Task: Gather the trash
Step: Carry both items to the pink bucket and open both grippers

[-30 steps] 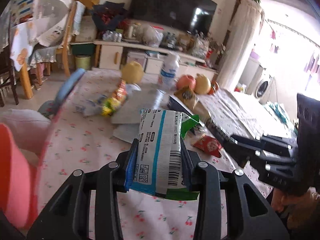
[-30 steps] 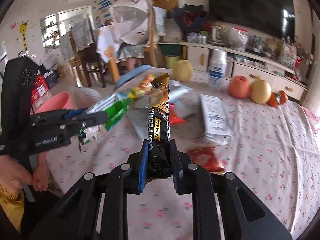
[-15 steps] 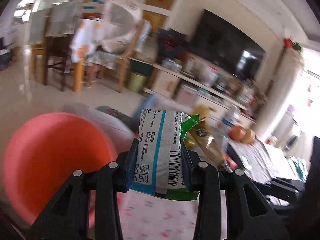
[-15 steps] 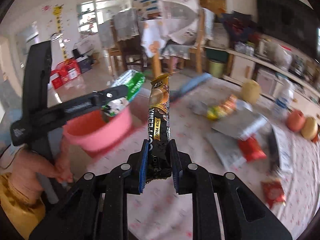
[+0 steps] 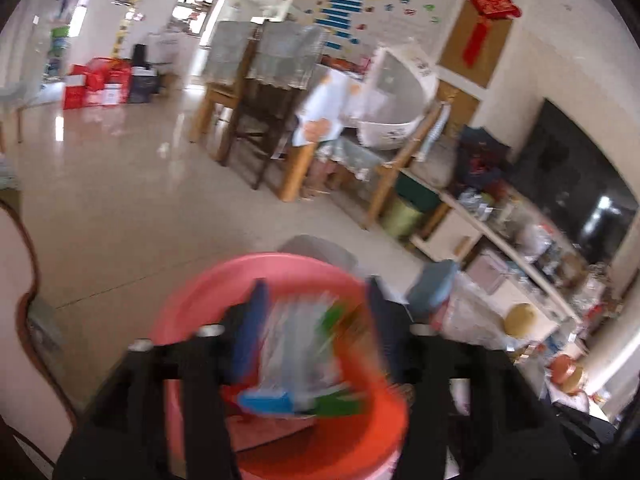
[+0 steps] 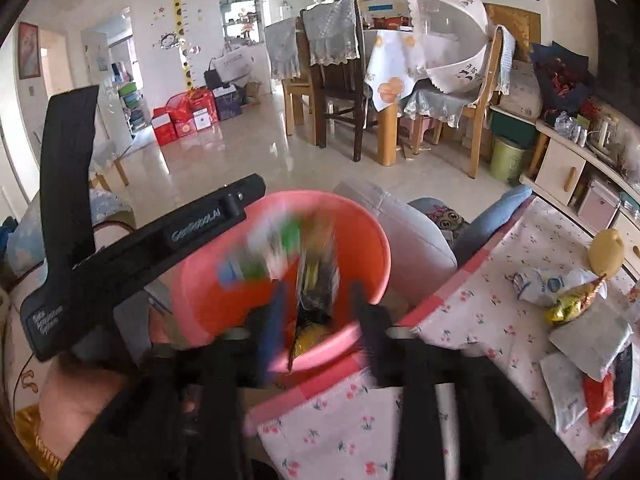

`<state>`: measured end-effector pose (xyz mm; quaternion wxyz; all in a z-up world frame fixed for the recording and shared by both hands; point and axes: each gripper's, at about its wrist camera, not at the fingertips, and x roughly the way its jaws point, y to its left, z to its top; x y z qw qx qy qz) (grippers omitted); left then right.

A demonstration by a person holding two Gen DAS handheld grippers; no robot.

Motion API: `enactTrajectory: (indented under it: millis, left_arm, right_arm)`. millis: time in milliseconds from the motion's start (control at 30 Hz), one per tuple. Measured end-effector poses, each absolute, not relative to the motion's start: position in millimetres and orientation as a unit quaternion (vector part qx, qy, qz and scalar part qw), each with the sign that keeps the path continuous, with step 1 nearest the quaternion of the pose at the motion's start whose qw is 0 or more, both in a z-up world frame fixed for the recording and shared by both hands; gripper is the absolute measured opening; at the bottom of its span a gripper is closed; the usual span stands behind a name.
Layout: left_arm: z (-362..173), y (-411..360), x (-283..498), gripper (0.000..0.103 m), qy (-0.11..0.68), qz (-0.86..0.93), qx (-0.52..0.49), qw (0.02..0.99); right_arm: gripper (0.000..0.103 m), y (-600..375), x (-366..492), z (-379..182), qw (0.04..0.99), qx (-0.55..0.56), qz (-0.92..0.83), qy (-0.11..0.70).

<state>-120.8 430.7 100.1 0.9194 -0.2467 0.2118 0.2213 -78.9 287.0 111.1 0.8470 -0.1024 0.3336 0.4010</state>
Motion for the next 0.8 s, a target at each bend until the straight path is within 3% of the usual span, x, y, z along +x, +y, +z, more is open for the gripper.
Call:
enactTrajectory:
  millis: [33,200,333,800]
  left_arm:
    - [99,432,-118,0.077,0.219,0.238,-0.243,0.914]
    - [99,430,-116,0.086,0.229,0.243,-0.226,0.915]
    - [102,417,-111,0.092,0.221,0.224,-0.211,0.925]
    - [103,354,-102,0.093,0.187,0.119,-0.136,0.966]
  right_arm:
    - [0.073,285,-77,109,0.850,-0.092,0.397,0.335]
    - [0.088,257,-80,101,0.865,-0.071,0.365,0.336]
    - [0.089,230,-85,93,0.870,-0.062,0.345,0.346]
    - [0.093,165,-119,75,0.882,-0.055,0.302,0.359]
